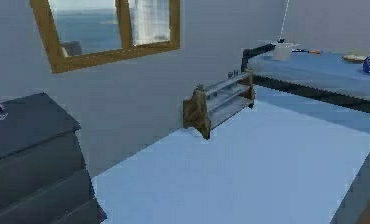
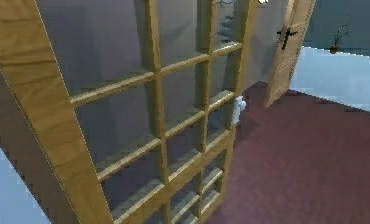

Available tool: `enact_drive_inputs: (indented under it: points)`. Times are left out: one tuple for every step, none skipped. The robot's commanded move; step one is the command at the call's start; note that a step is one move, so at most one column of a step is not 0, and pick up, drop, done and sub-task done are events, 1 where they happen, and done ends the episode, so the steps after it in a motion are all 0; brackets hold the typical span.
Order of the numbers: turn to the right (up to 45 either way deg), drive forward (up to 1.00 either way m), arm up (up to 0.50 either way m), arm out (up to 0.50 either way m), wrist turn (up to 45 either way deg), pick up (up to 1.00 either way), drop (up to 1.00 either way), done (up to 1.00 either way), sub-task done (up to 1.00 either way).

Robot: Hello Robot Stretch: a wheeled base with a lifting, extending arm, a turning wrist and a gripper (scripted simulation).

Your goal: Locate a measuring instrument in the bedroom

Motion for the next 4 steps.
enact_drive_inputs:
  points:
    - [0.0, 0.45, 0.0, 0.0, 0.0, 0.0, 0.0, 0.0, 0.0]
    - [42.0, 0.0, 0.0, 0.0, 0.0, 0.0, 0.0, 0.0, 0.0]
    - [0.0, 0.3, 0.0, 0.0, 0.0, 0.0, 0.0, 0.0, 0.0]
    - [-9.0, 0.0, 0.0, 0.0, 0.0, 0.0, 0.0, 0.0, 0.0]
